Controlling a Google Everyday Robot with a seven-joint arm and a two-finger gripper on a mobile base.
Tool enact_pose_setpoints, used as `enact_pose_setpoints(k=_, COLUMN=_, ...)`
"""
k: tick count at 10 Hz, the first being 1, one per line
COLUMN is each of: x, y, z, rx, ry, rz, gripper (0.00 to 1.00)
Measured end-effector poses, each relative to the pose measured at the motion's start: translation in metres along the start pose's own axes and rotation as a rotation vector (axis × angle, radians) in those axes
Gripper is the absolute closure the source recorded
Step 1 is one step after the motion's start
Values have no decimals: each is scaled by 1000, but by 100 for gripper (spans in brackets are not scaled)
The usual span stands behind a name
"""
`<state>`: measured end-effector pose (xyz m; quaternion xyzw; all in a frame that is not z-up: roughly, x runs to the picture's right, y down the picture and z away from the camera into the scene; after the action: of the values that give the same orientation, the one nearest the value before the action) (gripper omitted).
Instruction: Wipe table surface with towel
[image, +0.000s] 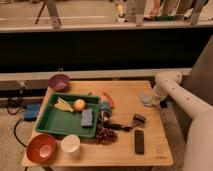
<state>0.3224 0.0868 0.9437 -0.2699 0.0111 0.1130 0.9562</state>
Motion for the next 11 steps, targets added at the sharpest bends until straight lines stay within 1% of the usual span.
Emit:
enact_pose_setpoints(k=1, x=-10, y=-8, z=2, rx=6, ry=-5, rz=-2, gripper=92)
enact_pose_setpoints(k=2, x=-30, y=-18, z=5, rx=11, ry=-14, rz=-6, gripper=92)
enact_pose_setpoints(k=3, x=-48, y=-23, z=8, rx=12, ry=-17, rz=-12, gripper=92)
enact_pose_setpoints(k=5, x=-91, y=-22, z=12, rx=10, ry=-32, rz=-50, gripper=92)
enact_pose_setpoints(k=6, x=-118, y=-16, z=12, rx=6, ry=-55, rz=-83, gripper=92)
enact_pose_setpoints(k=7, x=-132, y=-10, z=9, rx=0, ry=-76, rz=-117, gripper=92)
enact_pose_setpoints(k=9, x=-147, y=10, z=2, rx=-11, ry=-105, rz=-175, gripper=92)
enact_pose_setpoints(k=10, x=-148, y=27, z=-2, rx=-24, ry=-107, rz=-202, gripper=92)
enact_pose_setpoints(k=11, x=-143, y=44, z=-2, rx=-39, ry=-105, rz=-221, gripper=92)
